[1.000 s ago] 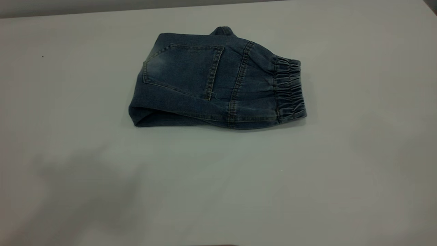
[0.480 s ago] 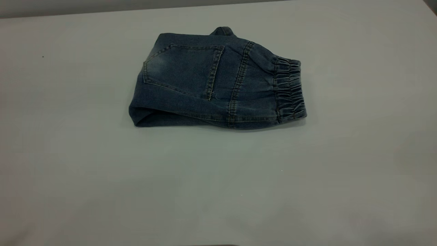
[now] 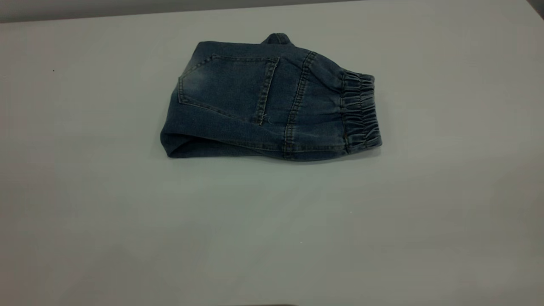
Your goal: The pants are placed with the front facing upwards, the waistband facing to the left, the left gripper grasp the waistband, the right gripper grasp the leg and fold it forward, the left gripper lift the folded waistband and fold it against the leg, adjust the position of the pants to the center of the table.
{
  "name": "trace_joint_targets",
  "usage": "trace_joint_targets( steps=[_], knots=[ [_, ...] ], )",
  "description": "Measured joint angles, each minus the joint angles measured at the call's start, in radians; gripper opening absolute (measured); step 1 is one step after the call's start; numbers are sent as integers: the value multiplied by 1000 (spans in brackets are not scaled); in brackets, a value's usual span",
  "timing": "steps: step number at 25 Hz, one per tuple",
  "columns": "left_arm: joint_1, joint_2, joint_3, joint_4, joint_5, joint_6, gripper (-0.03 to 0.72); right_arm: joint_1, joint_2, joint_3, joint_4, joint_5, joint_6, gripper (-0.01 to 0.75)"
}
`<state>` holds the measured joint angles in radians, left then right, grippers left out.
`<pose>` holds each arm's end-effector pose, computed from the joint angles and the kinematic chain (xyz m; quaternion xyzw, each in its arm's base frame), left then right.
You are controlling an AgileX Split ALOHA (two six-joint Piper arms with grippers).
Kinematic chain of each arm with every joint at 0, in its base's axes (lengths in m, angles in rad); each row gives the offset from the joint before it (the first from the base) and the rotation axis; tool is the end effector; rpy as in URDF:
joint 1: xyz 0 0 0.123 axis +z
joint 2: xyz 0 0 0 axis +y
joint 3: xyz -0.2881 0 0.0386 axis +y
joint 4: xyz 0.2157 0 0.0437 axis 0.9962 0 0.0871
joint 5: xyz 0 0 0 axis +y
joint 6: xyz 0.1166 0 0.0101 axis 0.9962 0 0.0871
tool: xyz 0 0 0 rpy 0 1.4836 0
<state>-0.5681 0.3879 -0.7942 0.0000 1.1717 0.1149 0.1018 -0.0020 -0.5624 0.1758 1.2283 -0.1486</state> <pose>0.0167 -0.0107 0.3196 0.3021 0.8500 -0.0970 0.4206 -0.0341 0.0159 0.2508 -0.1227 0.8671 0.0756 0.4769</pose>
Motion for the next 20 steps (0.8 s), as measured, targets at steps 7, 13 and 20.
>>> trace_joint_targets(
  steps=[7,13,20],
  knots=[
    [0,-57,167,0,-2,0,529,0,-8,86,-10,-76,0,549],
    [0,-57,261,0,-10,-15,529,0,-8,87,-10,-79,0,549],
    [0,-57,303,0,-53,-99,529,0,-8,87,-10,-79,1,549]
  ],
)
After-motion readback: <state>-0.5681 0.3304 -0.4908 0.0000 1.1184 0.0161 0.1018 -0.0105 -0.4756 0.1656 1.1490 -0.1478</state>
